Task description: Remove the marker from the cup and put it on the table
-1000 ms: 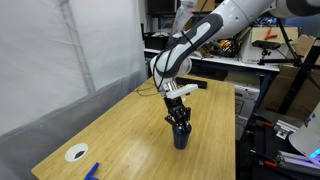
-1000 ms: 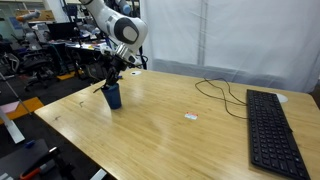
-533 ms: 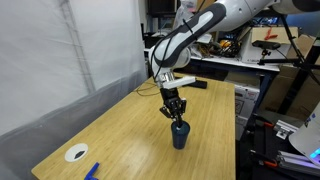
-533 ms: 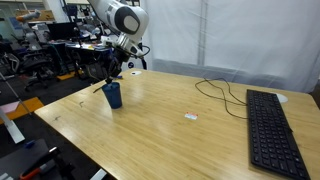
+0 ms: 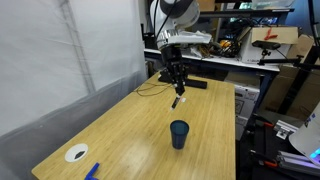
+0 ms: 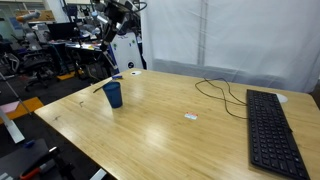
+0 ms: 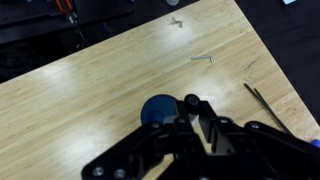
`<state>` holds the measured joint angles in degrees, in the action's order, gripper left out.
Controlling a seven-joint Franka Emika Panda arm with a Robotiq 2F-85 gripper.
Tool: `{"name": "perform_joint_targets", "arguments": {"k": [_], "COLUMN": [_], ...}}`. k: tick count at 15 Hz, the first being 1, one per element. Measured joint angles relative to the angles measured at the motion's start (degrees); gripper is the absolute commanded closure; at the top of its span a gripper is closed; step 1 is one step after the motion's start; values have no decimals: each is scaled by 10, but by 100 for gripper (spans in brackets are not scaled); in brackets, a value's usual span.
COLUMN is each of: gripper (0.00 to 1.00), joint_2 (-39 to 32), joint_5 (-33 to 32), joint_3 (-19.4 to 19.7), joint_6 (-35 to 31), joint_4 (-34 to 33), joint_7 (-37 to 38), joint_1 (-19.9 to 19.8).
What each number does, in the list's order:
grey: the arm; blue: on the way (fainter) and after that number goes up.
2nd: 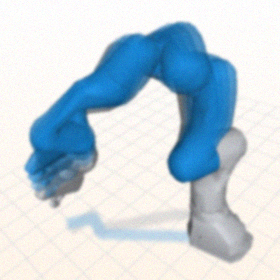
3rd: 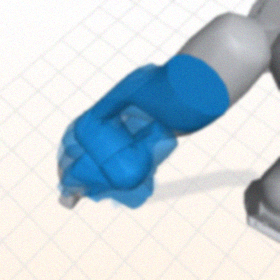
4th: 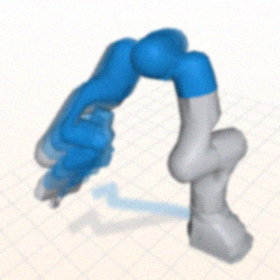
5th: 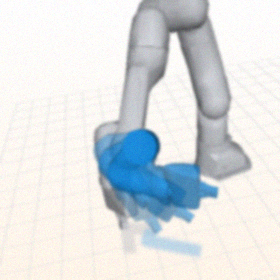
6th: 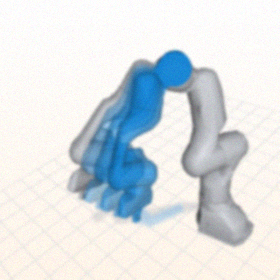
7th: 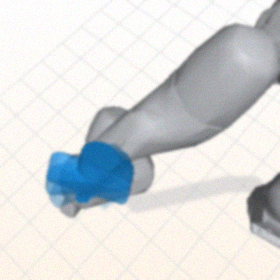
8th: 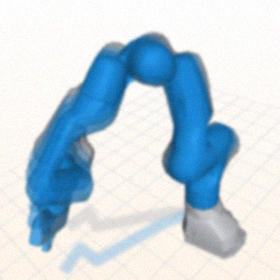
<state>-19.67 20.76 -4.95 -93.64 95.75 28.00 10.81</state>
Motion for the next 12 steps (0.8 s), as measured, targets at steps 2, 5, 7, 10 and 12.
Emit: {"name": "perform_joint_targets", "arguments": {"k": [2,5,7,10,12], "gripper": [95,95,95,95,95], "joint_2": [37,50,40,18,5], "joint_5": [-36,-89,-117,-143,-153], "joint_3": [1,2,8,25,33], "joint_6": [-12,-100,-186,-304,-371], "joint_4": [2,41,91,169,212], "joint_7": [0,-6,-13,-15,-16], "joint_1": [1,2,0,-5,-9]}}
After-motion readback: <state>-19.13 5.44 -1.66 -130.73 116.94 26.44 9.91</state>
